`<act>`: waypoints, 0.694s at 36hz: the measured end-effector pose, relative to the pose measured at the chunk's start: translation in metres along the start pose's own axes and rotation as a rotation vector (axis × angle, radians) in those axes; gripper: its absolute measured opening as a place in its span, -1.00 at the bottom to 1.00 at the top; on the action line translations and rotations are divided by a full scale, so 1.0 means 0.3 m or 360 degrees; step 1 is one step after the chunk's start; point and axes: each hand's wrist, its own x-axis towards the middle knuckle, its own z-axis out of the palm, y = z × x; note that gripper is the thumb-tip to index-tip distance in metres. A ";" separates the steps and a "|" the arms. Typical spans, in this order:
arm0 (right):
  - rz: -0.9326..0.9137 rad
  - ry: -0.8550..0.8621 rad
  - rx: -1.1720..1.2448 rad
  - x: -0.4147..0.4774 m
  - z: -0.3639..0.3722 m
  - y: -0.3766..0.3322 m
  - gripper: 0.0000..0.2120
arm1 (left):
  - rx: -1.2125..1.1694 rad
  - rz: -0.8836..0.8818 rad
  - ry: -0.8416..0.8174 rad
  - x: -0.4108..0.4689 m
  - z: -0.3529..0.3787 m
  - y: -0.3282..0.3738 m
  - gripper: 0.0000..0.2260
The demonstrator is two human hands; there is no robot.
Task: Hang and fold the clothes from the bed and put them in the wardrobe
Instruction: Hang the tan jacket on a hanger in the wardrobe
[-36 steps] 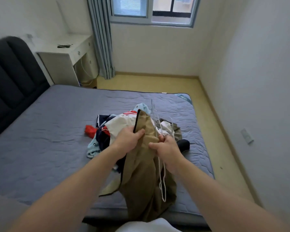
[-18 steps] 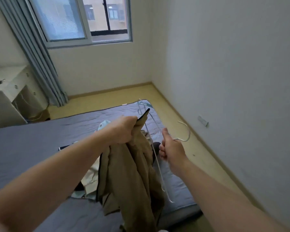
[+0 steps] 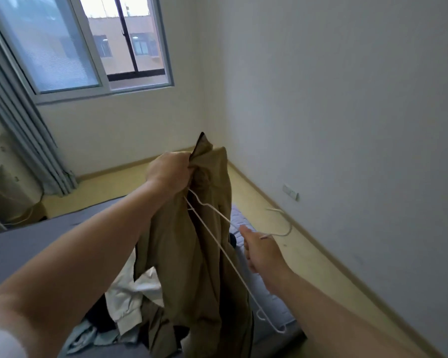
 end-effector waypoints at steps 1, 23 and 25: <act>-0.0032 0.0045 0.0033 0.002 0.000 -0.013 -0.52 | 0.0001 0.0071 0.0032 -0.002 -0.012 0.005 -0.86; -0.0124 0.0530 0.0639 0.112 -0.046 -0.168 -0.60 | -0.0598 0.0464 0.0344 -0.230 -0.088 0.254 -0.86; -0.0232 0.0516 0.0612 0.128 -0.064 -0.186 -0.64 | -0.0598 0.0502 0.0350 -0.290 -0.072 0.299 -0.78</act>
